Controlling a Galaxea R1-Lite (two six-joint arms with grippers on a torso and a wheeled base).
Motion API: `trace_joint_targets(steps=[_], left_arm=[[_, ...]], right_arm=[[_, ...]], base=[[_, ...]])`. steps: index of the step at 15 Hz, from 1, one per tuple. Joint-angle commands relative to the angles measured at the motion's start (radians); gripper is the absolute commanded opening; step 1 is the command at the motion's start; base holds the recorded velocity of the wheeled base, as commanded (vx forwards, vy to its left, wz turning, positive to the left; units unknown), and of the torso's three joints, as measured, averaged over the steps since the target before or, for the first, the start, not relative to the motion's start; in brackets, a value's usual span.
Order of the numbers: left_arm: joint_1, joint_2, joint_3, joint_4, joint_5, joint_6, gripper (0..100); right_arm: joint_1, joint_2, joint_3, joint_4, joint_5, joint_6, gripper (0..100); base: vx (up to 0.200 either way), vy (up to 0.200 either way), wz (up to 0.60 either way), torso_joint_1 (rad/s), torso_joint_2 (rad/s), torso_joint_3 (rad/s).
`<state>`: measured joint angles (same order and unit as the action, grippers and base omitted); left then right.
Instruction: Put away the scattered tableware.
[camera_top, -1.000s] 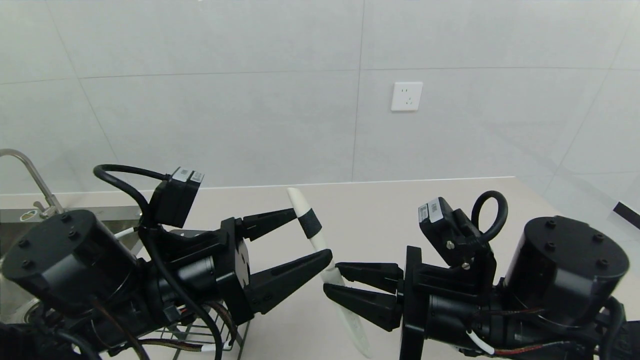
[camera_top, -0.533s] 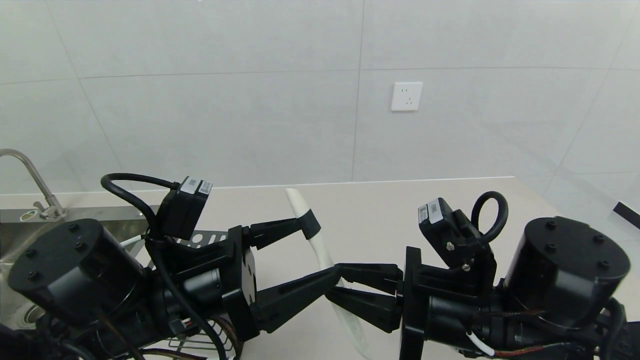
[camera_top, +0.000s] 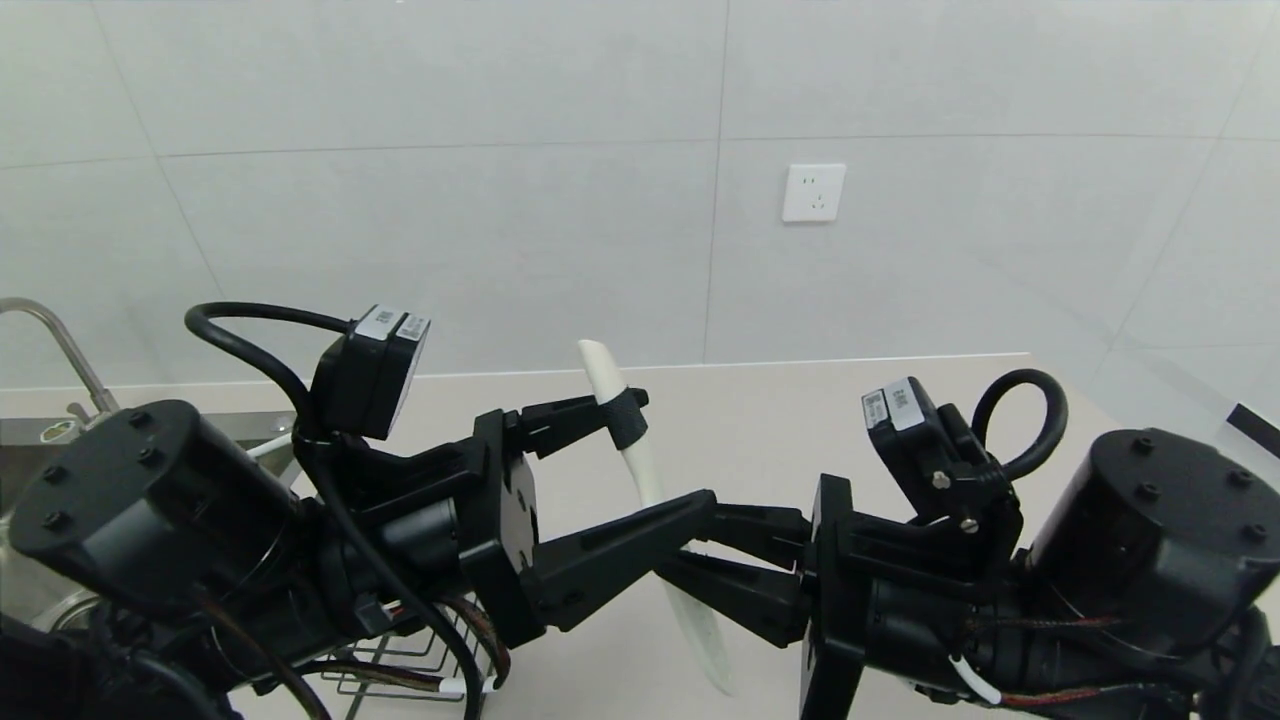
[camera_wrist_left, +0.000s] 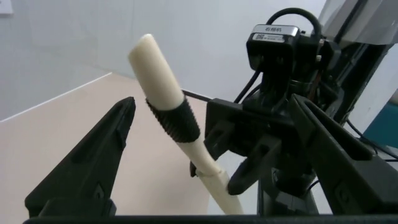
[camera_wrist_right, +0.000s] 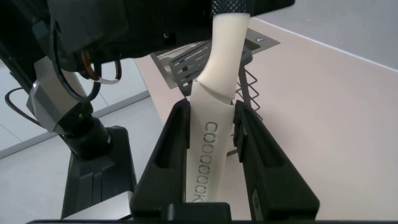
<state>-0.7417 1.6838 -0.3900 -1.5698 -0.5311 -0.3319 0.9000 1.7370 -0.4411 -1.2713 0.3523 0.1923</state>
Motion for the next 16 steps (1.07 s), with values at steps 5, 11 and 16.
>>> trace_joint_targets(steps=[5,11,16], left_arm=[[-0.011,-0.006,-0.03,-0.001,0.0,0.002,0],[0.005,-0.004,-0.055,-0.001,0.002,0.002,0],[0.081,-0.006,-0.05,-0.001,0.011,0.005,0]], right_arm=[[0.011,0.003,-0.036,-0.007,-0.001,-0.004,0],[0.0,0.05,-0.074,-0.005,-0.015,-0.022,100],[-0.07,-0.053,0.051,-0.01,-0.105,-0.024,100]], base=[[0.0,0.0,0.0,0.0,0.0,0.0],[0.0,0.0,0.0,0.0,0.0,0.0],[0.0,0.0,0.0,0.0,0.0,0.0]])
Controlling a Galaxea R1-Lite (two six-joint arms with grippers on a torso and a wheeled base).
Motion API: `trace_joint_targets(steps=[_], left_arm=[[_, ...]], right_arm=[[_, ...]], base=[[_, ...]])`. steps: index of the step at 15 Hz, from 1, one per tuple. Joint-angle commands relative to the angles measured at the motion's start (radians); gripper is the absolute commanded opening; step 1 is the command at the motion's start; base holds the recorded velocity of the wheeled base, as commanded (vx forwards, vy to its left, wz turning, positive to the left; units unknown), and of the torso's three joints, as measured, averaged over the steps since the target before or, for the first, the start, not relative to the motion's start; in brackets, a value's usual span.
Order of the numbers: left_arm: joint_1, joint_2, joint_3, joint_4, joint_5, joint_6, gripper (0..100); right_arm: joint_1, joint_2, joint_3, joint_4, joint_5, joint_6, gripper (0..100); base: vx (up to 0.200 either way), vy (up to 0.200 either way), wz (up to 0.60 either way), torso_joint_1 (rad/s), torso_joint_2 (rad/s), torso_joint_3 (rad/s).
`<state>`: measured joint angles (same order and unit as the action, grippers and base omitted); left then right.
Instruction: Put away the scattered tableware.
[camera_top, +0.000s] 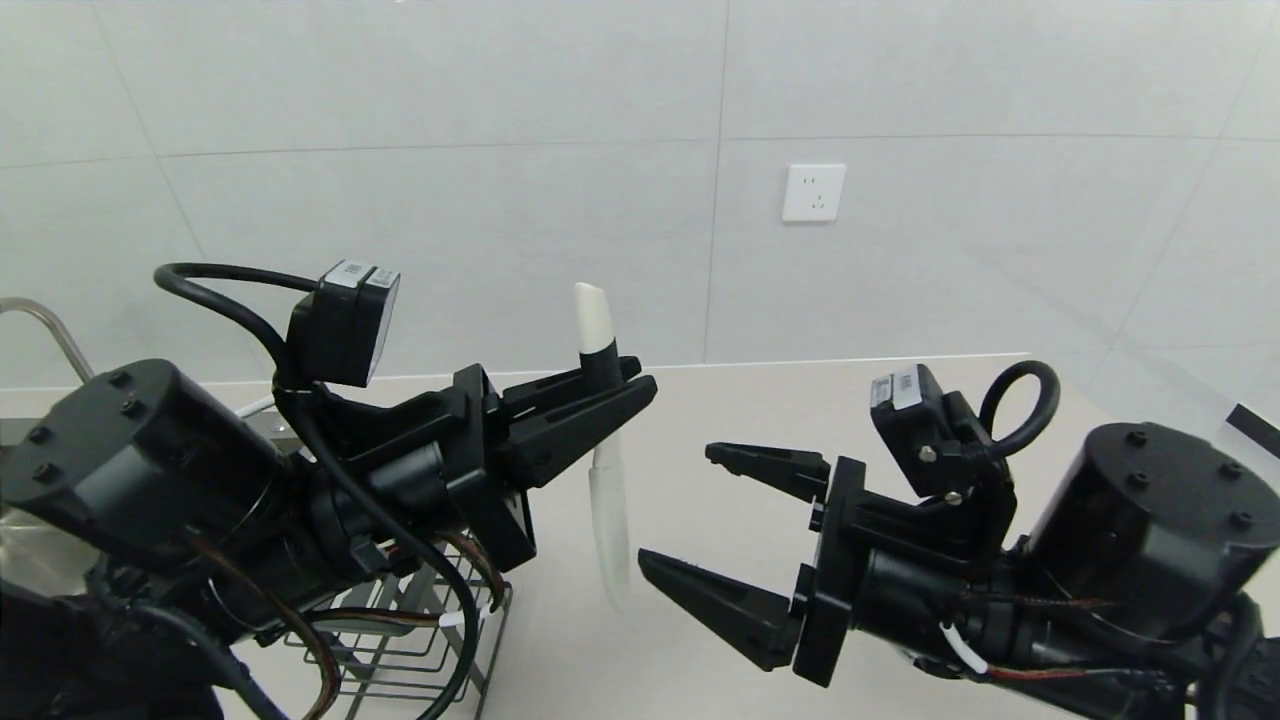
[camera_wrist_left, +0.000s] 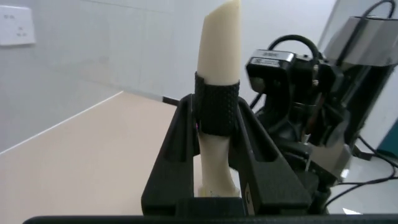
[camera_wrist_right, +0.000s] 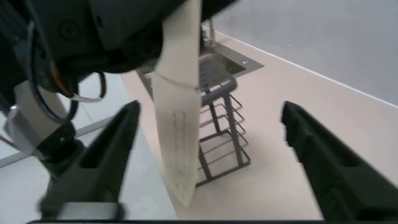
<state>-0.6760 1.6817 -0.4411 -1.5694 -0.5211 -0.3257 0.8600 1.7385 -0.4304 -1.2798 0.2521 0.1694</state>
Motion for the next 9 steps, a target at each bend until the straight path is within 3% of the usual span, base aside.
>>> trace_joint_targets(steps=[1,6,8,9], left_arm=[[0.038,-0.013,0.004,-0.001,0.001,0.017,0],[0.055,-0.031,0.028,-0.001,0.006,0.091,0],[0.052,-0.022,0.027,-0.001,0.024,0.091,0],[0.052,-0.01,0.016,-0.001,0.026,0.09,0]], right_arm=[[-0.07,-0.137,0.081,0.0,-0.024,-0.001,100],[-0.355,-0.533,0.314,0.017,-0.037,-0.001,100],[-0.524,-0.728,0.429,0.079,-0.034,-0.001,100],[-0.613,-0.821,0.423,0.16,-0.036,-0.001,100]], base=[[0.0,0.0,0.0,0.0,0.0,0.0],[0.0,0.0,0.0,0.0,0.0,0.0],[0.0,0.0,0.0,0.0,0.0,0.0],[0.0,0.0,0.0,0.0,0.0,0.0]])
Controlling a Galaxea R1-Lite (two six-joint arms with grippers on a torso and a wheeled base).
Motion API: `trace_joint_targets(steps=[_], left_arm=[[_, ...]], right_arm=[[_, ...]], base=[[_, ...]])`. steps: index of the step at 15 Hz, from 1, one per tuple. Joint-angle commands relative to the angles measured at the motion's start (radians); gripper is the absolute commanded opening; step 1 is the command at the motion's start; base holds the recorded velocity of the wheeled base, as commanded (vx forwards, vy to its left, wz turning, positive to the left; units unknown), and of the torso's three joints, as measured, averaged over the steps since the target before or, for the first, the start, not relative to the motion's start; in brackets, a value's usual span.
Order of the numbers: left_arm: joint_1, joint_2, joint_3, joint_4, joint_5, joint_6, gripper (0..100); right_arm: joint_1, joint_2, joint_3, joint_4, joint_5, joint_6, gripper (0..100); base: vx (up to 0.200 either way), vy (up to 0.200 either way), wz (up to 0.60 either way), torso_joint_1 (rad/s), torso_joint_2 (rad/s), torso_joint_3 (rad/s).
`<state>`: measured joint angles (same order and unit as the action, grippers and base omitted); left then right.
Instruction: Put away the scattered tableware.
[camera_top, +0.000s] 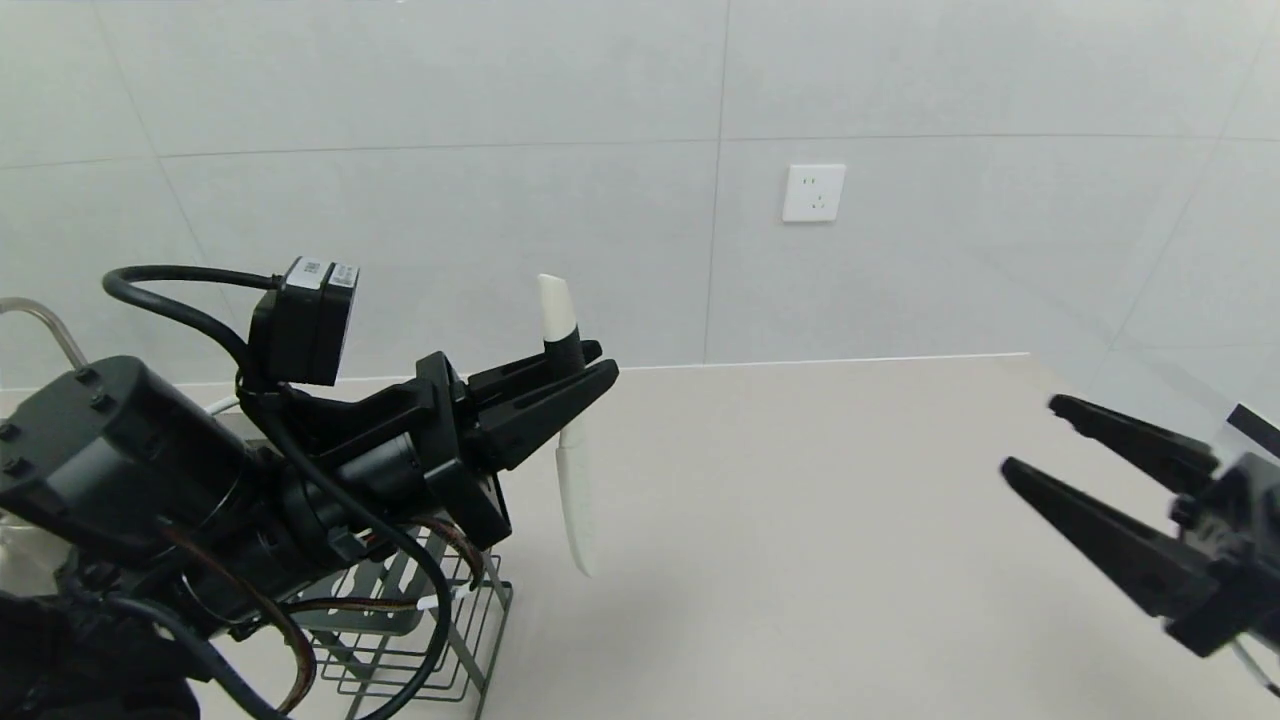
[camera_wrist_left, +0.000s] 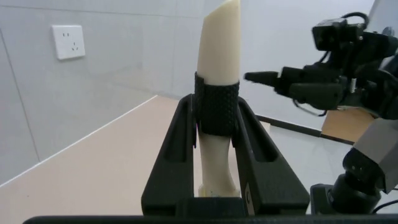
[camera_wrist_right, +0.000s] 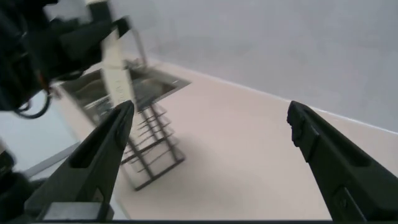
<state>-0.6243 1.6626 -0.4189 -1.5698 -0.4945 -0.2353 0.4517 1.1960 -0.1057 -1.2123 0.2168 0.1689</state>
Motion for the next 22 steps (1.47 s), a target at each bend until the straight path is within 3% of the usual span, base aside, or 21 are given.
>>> trace_joint_targets(steps=[1,2,3,7,8,11,14,15,16,17,19,22], left_arm=[[0.0,0.014,-0.011,-0.001,0.002,-0.001,0],[0.0,0.025,-0.014,-0.001,0.008,0.001,0],[-0.002,0.026,-0.014,-0.001,0.037,0.002,0],[-0.003,-0.023,-0.011,-0.001,0.129,0.037,0],[-0.006,-0.035,-0.011,-0.001,0.131,0.041,0],[-0.003,-0.052,-0.008,-0.001,0.154,0.041,0],[-0.002,-0.055,-0.014,-0.001,0.159,0.041,0],[0.003,-0.069,-0.017,-0.001,0.166,0.041,0],[0.006,-0.087,-0.021,-0.001,0.171,0.041,0],[0.006,-0.113,-0.034,-0.001,0.174,0.041,0],[0.008,-0.142,-0.057,-0.001,0.172,0.041,0],[0.041,-0.202,-0.054,0.039,0.174,0.083,0]], right_arm=[[-0.245,-0.314,0.09,0.128,-0.002,0.0,100],[-0.366,-0.427,0.072,0.221,-0.001,-0.045,100],[-0.416,-0.5,0.07,0.261,0.006,-0.109,100],[-0.519,-0.751,0.081,0.332,0.067,-0.157,100],[-0.524,-0.794,0.081,0.367,0.085,-0.166,100],[-0.51,-1.082,0.104,0.64,0.122,-0.212,100],[-0.508,-1.112,0.106,0.7,0.122,-0.23,100],[-0.507,-1.112,0.106,1.005,0.124,-0.236,100],[-0.498,-1.115,0.106,1.134,0.128,-0.235,100],[-0.43,-1.158,0.103,1.177,0.141,-0.238,100],[-0.453,-1.182,0.106,1.16,0.138,-0.235,100],[-0.453,-1.181,0.106,1.179,-0.137,-0.236,100]], base=[[0.0,0.0,0.0,0.0,0.0,0.0],[0.0,0.0,0.0,0.0,0.0,0.0],[0.0,0.0,0.0,0.0,0.0,0.0],[0.0,0.0,0.0,0.0,0.0,0.0],[0.0,0.0,0.0,0.0,0.0,0.0],[0.0,0.0,0.0,0.0,0.0,0.0],[0.0,0.0,0.0,0.0,0.0,0.0],[0.0,0.0,0.0,0.0,0.0,0.0],[0.0,0.0,0.0,0.0,0.0,0.0],[0.0,0.0,0.0,0.0,0.0,0.0],[0.0,0.0,0.0,0.0,0.0,0.0],[0.0,0.0,0.0,0.0,0.0,0.0]])
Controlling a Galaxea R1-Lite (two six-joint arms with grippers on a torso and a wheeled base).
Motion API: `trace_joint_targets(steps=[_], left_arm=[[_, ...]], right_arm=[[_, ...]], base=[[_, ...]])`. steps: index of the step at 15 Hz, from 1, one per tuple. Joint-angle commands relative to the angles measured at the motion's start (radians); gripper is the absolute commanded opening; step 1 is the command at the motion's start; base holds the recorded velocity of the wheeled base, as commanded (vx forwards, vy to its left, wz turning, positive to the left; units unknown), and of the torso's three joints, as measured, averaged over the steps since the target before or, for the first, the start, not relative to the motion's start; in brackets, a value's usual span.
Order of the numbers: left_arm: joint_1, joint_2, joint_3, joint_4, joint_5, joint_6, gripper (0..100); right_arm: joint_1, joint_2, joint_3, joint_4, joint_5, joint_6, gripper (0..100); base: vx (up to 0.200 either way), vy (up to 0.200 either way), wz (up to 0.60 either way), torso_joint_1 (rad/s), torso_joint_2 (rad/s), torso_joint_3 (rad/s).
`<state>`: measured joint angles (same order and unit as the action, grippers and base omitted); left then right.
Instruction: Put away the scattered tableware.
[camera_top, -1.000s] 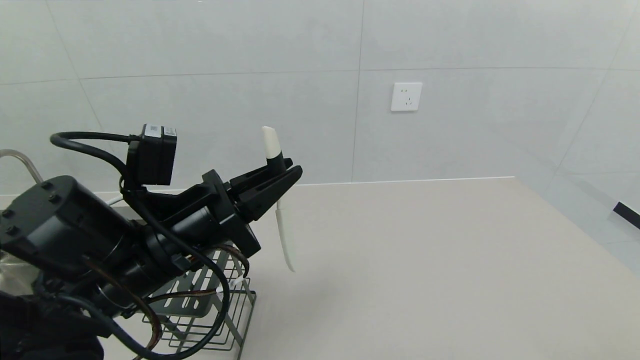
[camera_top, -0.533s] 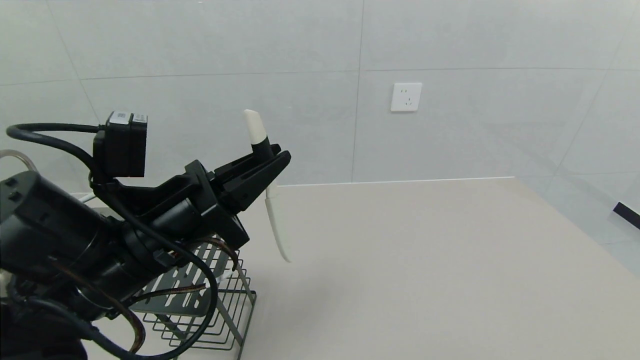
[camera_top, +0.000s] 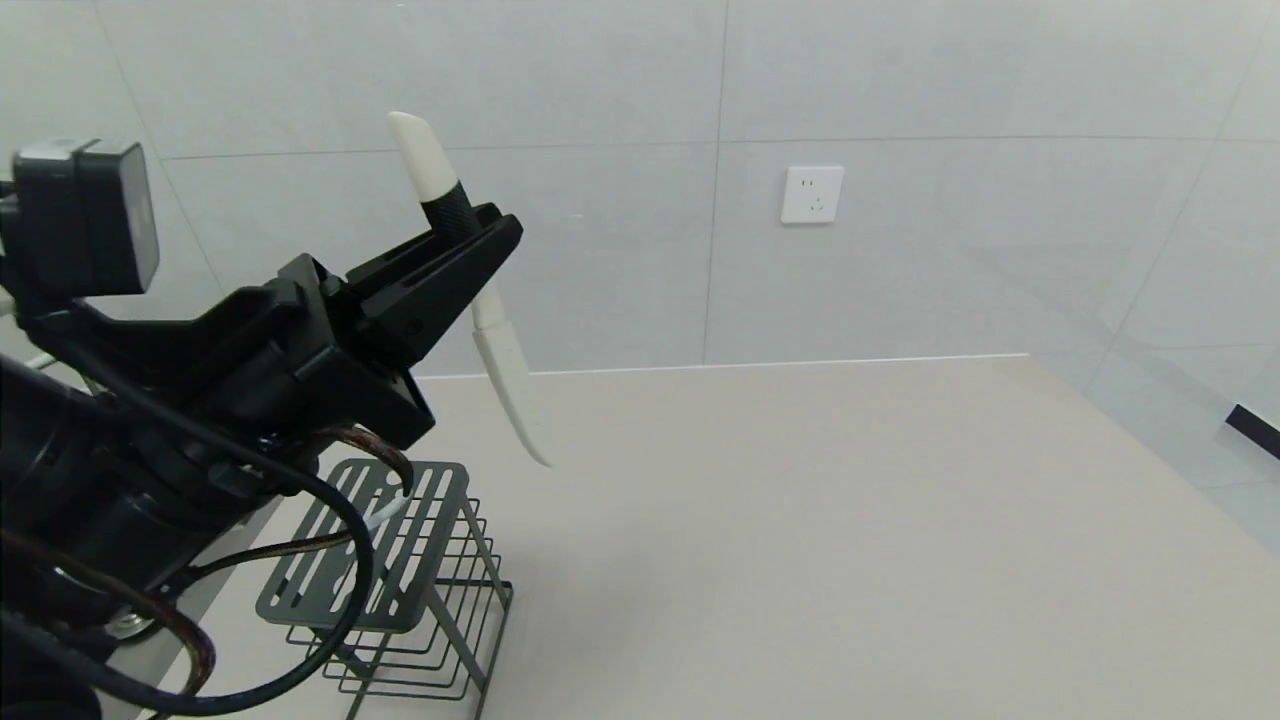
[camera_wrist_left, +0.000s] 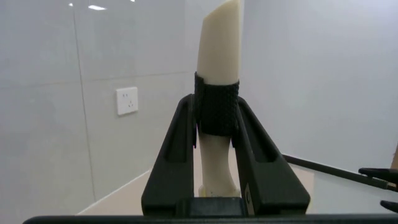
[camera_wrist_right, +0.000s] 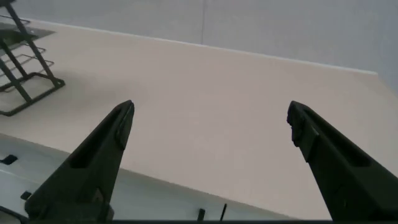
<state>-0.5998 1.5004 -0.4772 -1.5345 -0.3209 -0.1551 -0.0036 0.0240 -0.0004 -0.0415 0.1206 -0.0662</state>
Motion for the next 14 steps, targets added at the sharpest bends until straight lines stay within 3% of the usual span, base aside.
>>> trace_joint_targets(steps=[1,4,10,12,14], left_arm=[[0.026,-0.057,0.016,0.005,0.0,0.014,0],[0.028,-0.114,0.086,0.007,0.0,0.069,0],[0.032,-0.192,0.115,0.017,0.0,0.078,0],[0.092,-0.197,0.135,0.028,0.003,0.081,0],[0.098,-0.19,0.178,0.03,-0.001,0.124,0]], right_arm=[[0.002,-0.009,0.0,0.043,-0.085,0.011,100],[0.002,-0.009,0.0,0.046,-0.104,0.072,100],[0.002,-0.009,-0.001,0.046,-0.104,0.077,100],[0.002,-0.009,-0.001,0.046,-0.104,0.077,100],[0.002,-0.009,-0.001,0.046,-0.104,0.075,100]], base=[[0.0,0.0,0.0,0.0,0.0,0.0],[0.0,0.0,0.0,0.0,0.0,0.0],[0.0,0.0,0.0,0.0,0.0,0.0],[0.0,0.0,0.0,0.0,0.0,0.0],[0.0,0.0,0.6,0.002,0.0,-0.002]])
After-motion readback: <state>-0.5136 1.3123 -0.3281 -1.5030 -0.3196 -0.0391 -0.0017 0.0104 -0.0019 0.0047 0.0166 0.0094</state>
